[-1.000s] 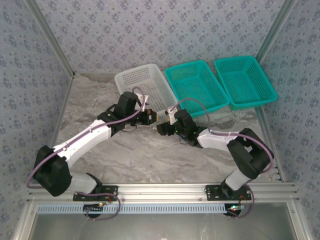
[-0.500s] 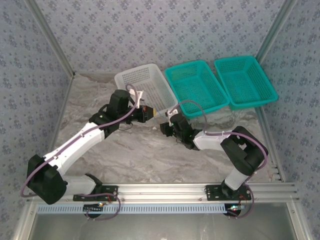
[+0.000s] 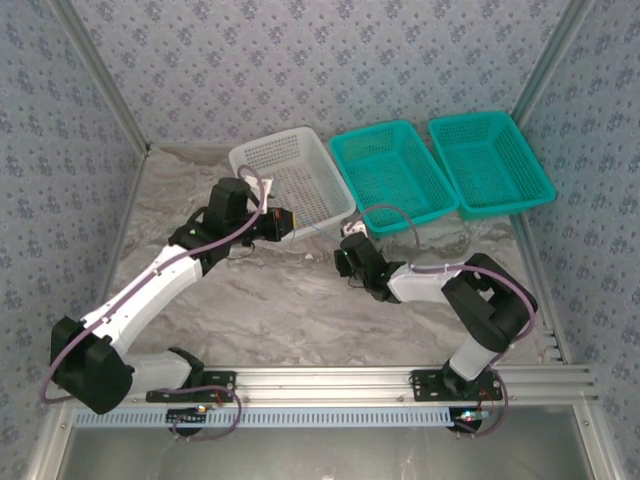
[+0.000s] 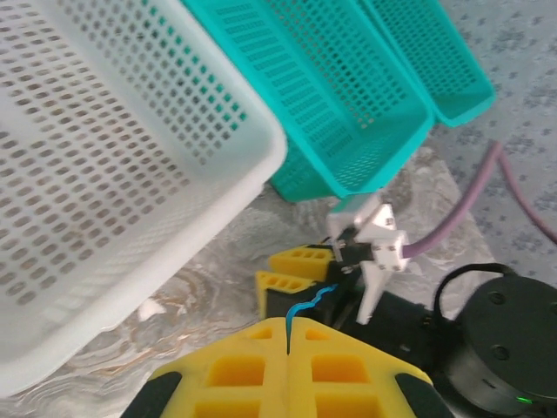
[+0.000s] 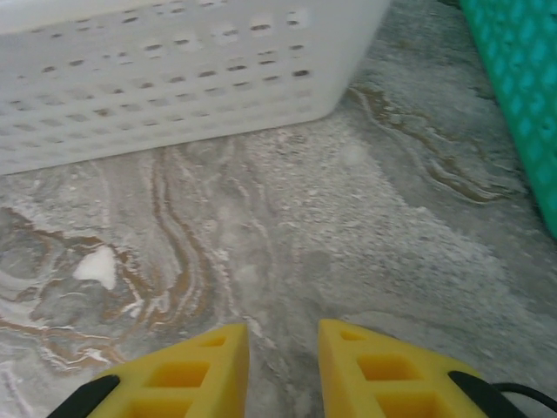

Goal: Untangle the cables

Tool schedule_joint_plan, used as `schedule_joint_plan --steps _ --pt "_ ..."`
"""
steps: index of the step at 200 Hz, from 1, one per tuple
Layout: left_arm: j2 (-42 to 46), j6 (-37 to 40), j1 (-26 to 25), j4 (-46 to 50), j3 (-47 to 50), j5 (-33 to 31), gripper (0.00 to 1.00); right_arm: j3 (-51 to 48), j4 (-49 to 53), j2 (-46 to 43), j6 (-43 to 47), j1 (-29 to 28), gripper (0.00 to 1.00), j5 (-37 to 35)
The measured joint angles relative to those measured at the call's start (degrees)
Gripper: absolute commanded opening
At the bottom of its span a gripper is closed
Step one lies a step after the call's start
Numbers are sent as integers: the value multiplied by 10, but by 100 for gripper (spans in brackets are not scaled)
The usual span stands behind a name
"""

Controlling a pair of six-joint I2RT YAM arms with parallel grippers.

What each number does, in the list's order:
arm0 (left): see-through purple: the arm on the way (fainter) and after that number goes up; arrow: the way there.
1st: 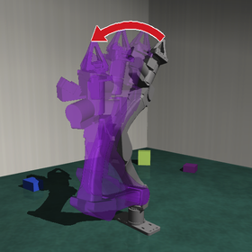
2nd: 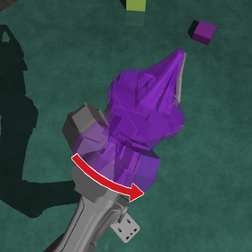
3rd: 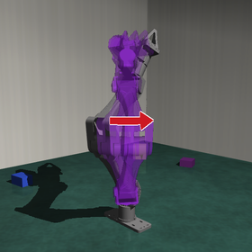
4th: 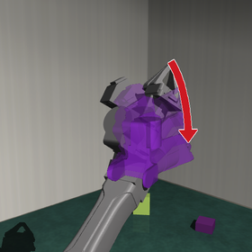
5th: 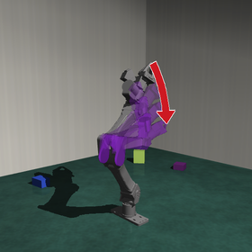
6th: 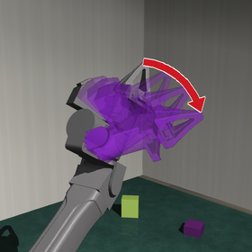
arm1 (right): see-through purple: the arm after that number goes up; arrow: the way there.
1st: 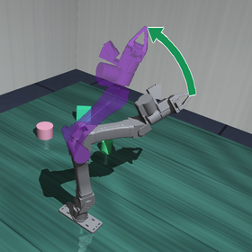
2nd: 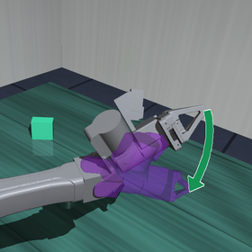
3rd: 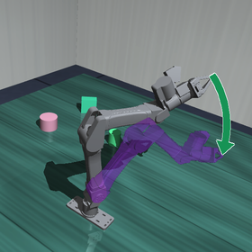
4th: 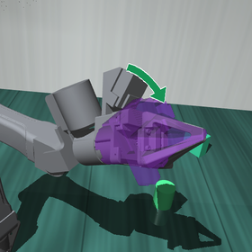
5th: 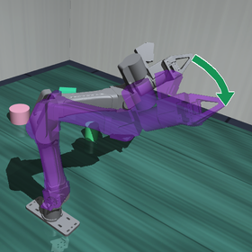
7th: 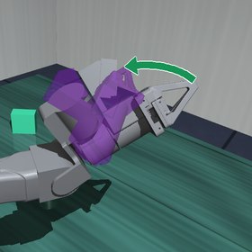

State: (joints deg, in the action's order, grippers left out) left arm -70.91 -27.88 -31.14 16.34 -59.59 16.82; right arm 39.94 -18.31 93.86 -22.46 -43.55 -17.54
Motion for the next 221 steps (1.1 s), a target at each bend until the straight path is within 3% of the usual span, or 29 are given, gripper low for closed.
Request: schedule_joint_plan --steps 36,73,136,191,202,221 --pt "2 -4 22 58 -21 -77 0 0 47 -16 -8 0 32 -33" --pt "23 -38 98 92 -30 -134 0 -2 113 -28 -11 0 33 -74" --pt "41 -77 199 125 -33 -163 0 -7 189 -36 -24 0 37 -120" --pt "63 -75 214 123 -35 -135 0 -4 237 -61 -62 0 73 -128" --pt "63 -75 214 120 -36 -116 0 -2 243 -75 -73 0 99 -126" --pt "63 -73 214 111 -36 -82 0 4 252 -102 -83 0 100 -125"
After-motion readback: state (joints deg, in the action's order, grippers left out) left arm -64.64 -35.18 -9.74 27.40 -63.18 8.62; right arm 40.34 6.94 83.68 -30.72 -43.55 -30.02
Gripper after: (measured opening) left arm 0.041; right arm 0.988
